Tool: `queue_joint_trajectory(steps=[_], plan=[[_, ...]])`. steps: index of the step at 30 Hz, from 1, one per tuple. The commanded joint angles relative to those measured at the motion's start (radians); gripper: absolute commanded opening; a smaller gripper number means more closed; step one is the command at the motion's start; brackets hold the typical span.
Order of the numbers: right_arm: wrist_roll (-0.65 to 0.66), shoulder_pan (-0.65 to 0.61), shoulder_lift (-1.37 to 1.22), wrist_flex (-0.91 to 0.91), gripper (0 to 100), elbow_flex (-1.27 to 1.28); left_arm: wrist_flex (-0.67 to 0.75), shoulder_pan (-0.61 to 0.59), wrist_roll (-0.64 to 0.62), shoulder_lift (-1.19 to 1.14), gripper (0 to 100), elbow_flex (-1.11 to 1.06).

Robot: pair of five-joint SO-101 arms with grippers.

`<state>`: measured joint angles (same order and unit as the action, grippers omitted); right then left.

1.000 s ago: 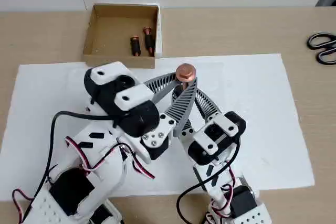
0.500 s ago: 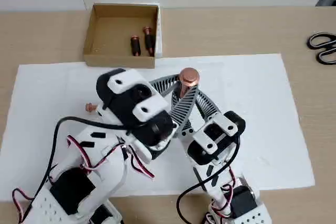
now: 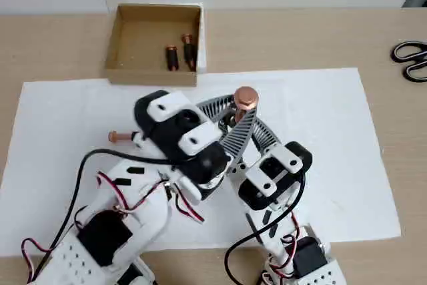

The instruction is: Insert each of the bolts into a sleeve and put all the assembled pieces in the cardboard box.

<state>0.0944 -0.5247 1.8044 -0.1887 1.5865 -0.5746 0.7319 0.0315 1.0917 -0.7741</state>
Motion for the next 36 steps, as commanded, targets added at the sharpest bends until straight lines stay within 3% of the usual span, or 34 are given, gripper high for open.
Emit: queue_joint_trajectory(steps=[1,10,20,23,29,36], plan=[[0.008,0.007,0.005,-0.005,0.4,-0.011,0.029,-0.003,0.008,0.0,1,-0.007],[0.008,0.007,0.005,-0.005,0.4,-0.014,0.029,-0.021,0.087,0.003,1,-0.013],[0.008,0.007,0.005,-0.005,0.4,-0.014,0.035,-0.058,0.095,0.0,1,-0.035],[0.008,0.007,0.007,-0.005,0.4,-0.015,0.038,-0.058,0.173,0.009,1,-0.094],[0.008,0.007,0.007,-0.005,0.4,-0.015,0.196,-0.06,0.221,0.003,1,-0.134],[0.008,0.007,0.007,-0.005,0.4,-0.015,0.204,-0.16,0.221,0.009,1,-0.163]])
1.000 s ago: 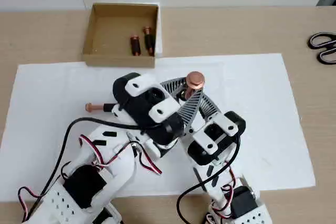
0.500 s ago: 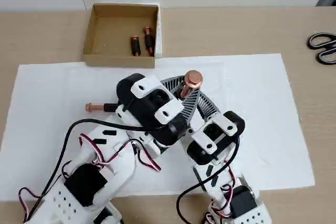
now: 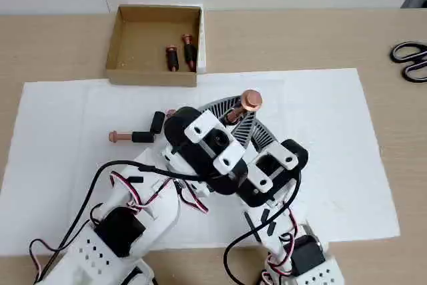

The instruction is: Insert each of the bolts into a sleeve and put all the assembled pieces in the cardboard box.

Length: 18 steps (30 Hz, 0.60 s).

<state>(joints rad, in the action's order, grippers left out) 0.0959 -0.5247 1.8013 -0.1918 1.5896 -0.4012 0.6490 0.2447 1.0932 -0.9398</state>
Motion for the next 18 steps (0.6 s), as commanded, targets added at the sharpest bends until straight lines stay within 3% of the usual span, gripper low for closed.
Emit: queue_joint_trajectory(steps=[1,12,18], plan=[[0.006,0.007,0.01,-0.002,0.4,-0.018,0.031,-0.086,0.008,0.008,1,0.002],[0.006,0.007,0.01,-0.002,0.4,-0.018,0.025,-0.092,0.008,0.008,1,-0.001],[0.006,0.007,0.01,-0.002,0.4,-0.02,-0.049,-0.092,0.006,0.008,1,-0.002]])
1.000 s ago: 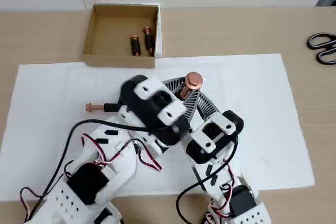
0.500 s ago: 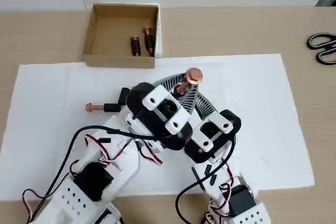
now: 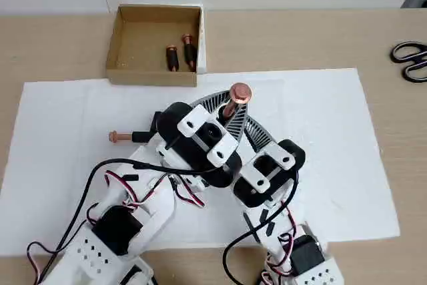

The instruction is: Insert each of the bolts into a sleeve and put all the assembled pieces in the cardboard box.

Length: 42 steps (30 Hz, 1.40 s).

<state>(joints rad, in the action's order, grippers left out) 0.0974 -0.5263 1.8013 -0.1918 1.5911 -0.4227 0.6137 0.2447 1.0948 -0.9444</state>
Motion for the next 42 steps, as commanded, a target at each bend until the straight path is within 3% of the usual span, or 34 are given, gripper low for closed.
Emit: queue_joint_trajectory(steps=[1,7,14,28,40,42], plan=[[0.005,0.008,0.01,-0.002,0.4,-0.021,-0.029,-0.058,0.006,0.006,1,0.002],[0.006,0.008,0.01,-0.002,0.4,-0.021,-0.032,-0.057,0.006,0.006,2,0.002],[0.072,0.008,0.01,0.004,0.4,-0.021,-0.147,-0.055,0.006,0.006,13,0.012],[0.091,0.008,0.012,0.005,0.4,-0.021,-0.144,-0.055,-0.048,0.052,13,0.079],[0.091,0.008,0.012,0.005,0.4,-0.021,-0.15,-0.061,-0.078,0.278,13,0.091],[0.091,0.008,0.012,0.005,0.4,-0.021,-0.15,-0.077,-0.08,0.33,9,0.084]])
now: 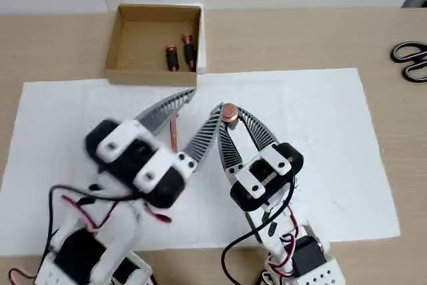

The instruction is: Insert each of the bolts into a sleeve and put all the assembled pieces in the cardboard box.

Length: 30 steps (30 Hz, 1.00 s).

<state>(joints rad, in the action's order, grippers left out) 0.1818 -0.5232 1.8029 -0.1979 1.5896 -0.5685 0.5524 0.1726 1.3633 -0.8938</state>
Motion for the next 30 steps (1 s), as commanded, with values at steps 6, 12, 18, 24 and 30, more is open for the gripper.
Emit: queue_joint_trajectory(steps=[6,12,18,24,30], plan=[[0.011,0.005,0.005,-0.035,0.3,-0.058,-0.005,-0.187,-0.006,0.265,0,-0.107],[0.011,0.005,-0.076,-0.343,0.3,-0.222,-0.005,-0.342,-0.008,0.468,1,-0.334],[0.008,0.005,-0.298,-0.384,0.3,-0.344,-0.006,-0.434,-0.008,0.431,1,-0.39],[0.006,0.005,-0.447,-0.383,0.3,-0.46,-0.011,-0.512,-0.005,0.431,1,-0.47],[0.008,0.005,-0.521,-0.383,0.3,-0.543,-0.181,-0.506,-0.003,0.431,1,-0.509]])
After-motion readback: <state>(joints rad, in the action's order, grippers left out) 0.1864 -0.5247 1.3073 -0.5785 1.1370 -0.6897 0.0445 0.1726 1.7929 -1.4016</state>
